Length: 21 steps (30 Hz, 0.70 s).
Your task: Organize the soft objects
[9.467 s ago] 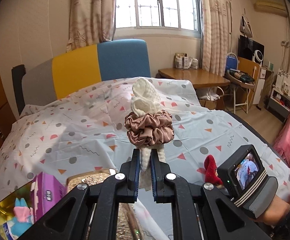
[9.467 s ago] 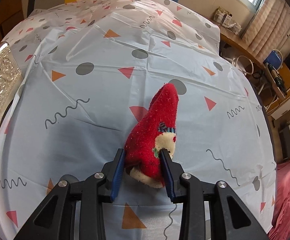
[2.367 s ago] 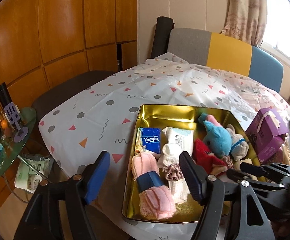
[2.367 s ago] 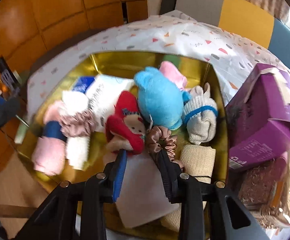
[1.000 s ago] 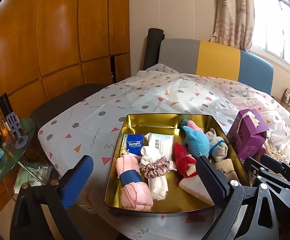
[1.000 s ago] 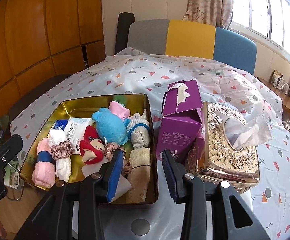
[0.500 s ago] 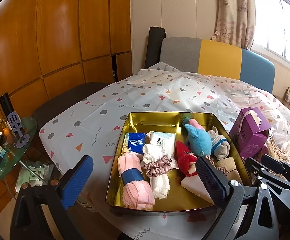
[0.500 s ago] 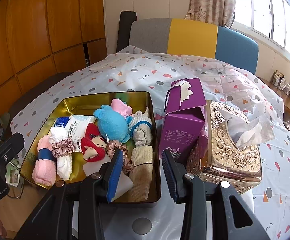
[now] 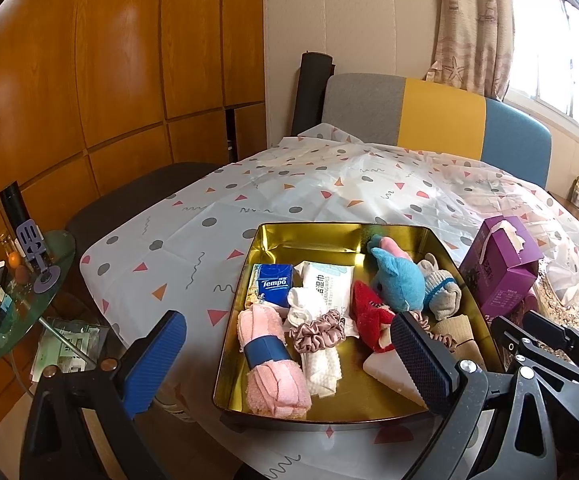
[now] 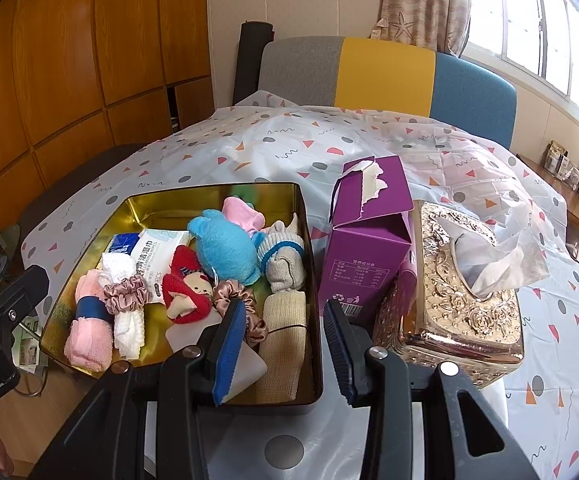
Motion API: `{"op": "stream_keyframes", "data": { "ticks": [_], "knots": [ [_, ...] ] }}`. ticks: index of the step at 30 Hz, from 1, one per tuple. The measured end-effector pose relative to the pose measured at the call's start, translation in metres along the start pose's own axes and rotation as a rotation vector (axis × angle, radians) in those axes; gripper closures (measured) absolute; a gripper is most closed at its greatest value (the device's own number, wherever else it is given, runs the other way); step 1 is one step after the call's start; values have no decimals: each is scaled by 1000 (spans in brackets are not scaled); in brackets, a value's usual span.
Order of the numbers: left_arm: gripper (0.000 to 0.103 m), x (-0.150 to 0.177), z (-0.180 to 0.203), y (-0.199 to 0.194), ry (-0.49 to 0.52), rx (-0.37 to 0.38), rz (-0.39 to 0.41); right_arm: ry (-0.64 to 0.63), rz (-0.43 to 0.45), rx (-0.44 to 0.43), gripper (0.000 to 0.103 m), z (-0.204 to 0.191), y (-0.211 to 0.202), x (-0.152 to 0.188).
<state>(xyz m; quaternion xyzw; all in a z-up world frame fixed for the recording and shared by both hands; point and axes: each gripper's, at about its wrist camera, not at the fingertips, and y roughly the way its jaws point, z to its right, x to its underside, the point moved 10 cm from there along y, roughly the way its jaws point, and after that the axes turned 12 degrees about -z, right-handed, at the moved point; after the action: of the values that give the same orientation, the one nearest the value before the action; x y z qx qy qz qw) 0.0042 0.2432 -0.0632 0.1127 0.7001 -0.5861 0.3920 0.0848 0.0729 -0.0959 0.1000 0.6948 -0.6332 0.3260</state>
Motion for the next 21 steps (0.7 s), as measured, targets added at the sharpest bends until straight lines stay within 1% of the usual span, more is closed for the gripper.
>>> {"op": "stream_keyframes", "data": {
  "ticks": [13,21],
  "knots": [
    [0,-2,-5,-3,-22,-26,11,-8,0,0,63,-2,0,1],
    [0,-1,-6,-3,-24,-27,7,-9,-1,0,63,-1,0,1]
  ]
}}
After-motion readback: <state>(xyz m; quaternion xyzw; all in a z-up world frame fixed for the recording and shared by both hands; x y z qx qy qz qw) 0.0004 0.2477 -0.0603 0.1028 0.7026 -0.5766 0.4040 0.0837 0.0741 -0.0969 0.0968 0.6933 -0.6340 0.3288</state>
